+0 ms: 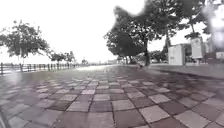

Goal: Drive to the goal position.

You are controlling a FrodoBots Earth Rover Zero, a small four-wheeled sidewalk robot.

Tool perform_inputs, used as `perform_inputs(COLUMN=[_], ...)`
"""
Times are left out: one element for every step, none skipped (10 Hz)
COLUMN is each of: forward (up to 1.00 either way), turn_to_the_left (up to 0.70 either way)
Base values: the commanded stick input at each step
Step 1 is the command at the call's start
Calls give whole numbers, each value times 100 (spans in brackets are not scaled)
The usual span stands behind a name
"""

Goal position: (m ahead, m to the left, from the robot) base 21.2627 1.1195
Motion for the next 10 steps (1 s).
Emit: perform_inputs(forward=[100, 100, 100, 100, 100, 100, 100, 100, 100, 100], turn_to_the_left=[1, 1, 1, 1, 1, 1, 1, 1, 1, 1])
